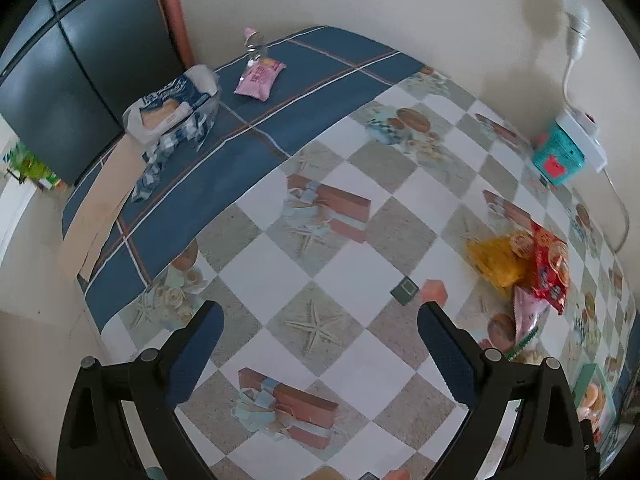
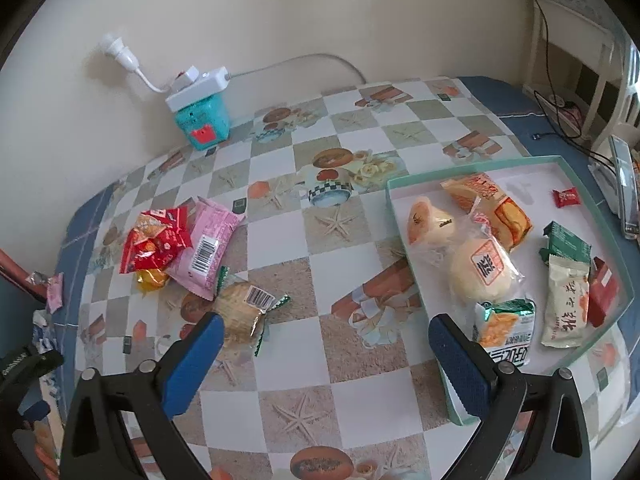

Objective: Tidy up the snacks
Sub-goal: 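Move both tools back toward the snack pile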

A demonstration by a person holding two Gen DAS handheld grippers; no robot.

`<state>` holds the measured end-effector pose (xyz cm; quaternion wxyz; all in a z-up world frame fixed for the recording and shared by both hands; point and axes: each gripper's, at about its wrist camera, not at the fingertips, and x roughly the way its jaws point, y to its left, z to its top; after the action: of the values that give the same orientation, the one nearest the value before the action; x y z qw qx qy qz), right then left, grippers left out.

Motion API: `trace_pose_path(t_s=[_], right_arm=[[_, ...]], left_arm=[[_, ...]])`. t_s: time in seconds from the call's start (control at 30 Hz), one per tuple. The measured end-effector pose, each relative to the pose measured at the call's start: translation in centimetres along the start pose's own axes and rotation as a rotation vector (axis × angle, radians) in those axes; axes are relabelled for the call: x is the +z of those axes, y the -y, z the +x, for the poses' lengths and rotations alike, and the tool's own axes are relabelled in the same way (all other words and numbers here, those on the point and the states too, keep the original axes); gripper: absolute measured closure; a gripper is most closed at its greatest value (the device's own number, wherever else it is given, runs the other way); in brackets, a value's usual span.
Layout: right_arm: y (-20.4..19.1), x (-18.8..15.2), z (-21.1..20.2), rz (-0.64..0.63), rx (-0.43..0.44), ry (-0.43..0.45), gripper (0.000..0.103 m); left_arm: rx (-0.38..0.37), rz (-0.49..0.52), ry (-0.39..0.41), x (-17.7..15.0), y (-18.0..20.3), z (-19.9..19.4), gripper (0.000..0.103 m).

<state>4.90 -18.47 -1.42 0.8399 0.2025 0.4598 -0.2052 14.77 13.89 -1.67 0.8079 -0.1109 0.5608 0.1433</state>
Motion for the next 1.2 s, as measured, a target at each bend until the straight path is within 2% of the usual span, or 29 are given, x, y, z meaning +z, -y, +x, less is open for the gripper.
trace_pose_path(t_s=[0.2,0.47,1.2], right_arm=[[-0.9,0.3,2.1,-0.023,0.005,-0.042,0.0],[-2.4,0.0,5.0,-0.076,0.01,-0.096,0.0],[-6.5,-1.2,10.0,-0.181,0.055,-0.175,0.0]], left_arm=[[0.013,0.014,-0.033,0.1,0.9,1.6,0.005],[0.013,0.07,-0.121,-0.2,3.8,5.1,0.005],[0.03,0.079,-0.131,0.0,5.5,6.7,0.005]])
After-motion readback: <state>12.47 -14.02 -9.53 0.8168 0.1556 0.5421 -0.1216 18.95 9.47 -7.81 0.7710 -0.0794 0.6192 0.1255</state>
